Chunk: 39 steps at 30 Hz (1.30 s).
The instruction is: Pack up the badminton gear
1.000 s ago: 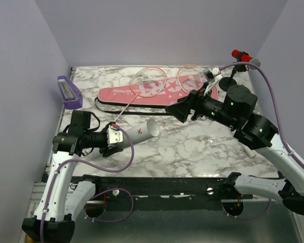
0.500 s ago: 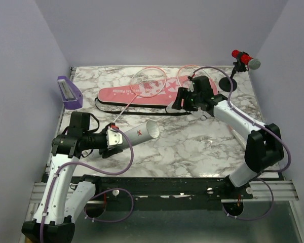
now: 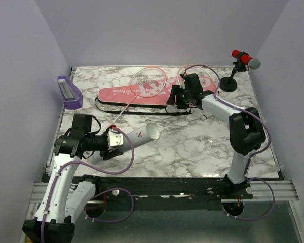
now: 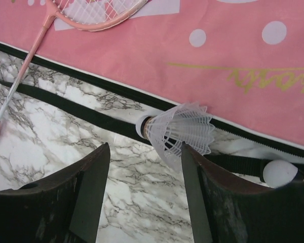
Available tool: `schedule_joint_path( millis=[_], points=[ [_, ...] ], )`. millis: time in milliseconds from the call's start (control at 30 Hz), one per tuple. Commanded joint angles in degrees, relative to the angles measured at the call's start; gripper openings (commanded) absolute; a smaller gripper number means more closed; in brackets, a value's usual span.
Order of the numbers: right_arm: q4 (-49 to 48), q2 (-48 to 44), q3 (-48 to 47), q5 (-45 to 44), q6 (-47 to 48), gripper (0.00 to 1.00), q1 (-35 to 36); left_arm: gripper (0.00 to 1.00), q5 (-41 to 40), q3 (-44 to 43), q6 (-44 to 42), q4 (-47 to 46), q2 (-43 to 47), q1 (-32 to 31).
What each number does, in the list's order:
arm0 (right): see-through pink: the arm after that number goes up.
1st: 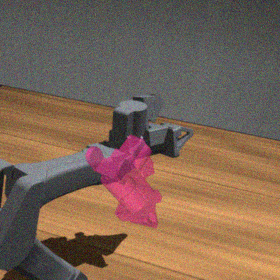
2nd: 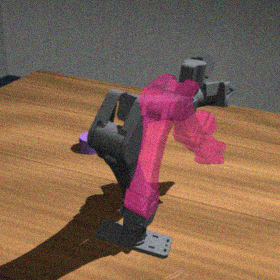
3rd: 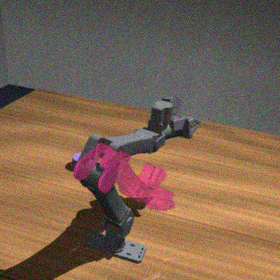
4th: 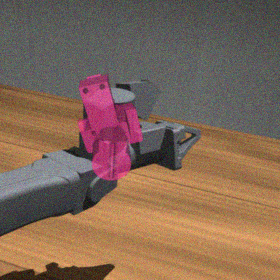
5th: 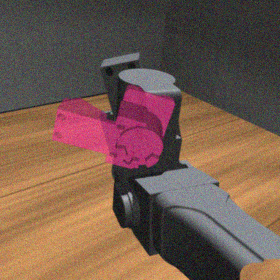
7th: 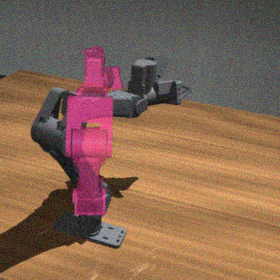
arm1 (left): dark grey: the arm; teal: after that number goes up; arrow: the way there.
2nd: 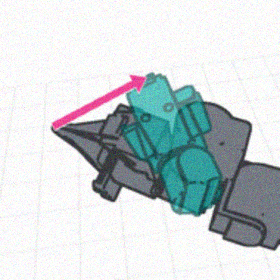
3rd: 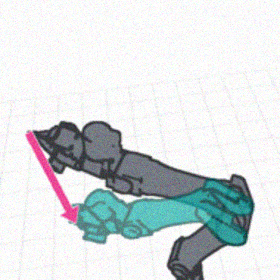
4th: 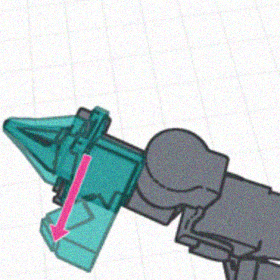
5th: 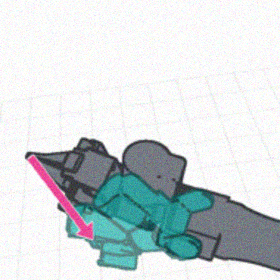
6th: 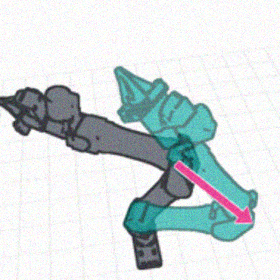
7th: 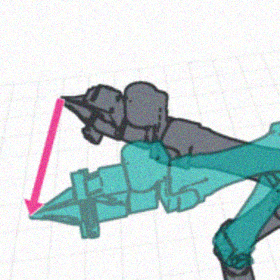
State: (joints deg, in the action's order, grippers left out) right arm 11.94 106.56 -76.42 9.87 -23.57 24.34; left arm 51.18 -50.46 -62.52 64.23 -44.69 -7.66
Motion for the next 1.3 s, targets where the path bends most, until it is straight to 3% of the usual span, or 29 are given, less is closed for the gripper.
schedule_joint_path(
  millis=[0,233,400,600,767,1100,1267],
  points=[
    [-2.71,4.70,-3.03,0.67,0.90,0.63,0.01,0.73,1.73,0.88,0.12,-2.00,0.65,-0.51],
    [-3.94,7.78,-2.77,2.34,0.11,0.49,0.01,0.73,1.38,0.45,0.47,-1.74,0.74,-0.60],
    [-4.74,5.68,-1.10,3.93,-0.42,0.22,0.01,0.73,1.38,0.62,0.56,-2.00,0.74,-0.60],
    [-5.09,-1.44,2.15,6.65,-2.26,0.01,0.01,0.72,1.03,2.03,3.02,-4.02,1.09,-1.48],
    [-3.69,-11.09,6.27,9.81,-5.16,0.00,0.36,0.71,-0.37,2.99,3.46,-4.46,1.44,-2.18],
    [10.37,-40.53,10.15,6.65,-4.20,0.00,8.80,0.72,-2.22,5.72,5.74,-7.27,1.53,-2.71],
    [15.73,-46.53,8.40,12.45,-4.64,0.00,9.59,0.72,-2.84,6.07,6.80,-9.03,1.09,-2.80]
  ],
)
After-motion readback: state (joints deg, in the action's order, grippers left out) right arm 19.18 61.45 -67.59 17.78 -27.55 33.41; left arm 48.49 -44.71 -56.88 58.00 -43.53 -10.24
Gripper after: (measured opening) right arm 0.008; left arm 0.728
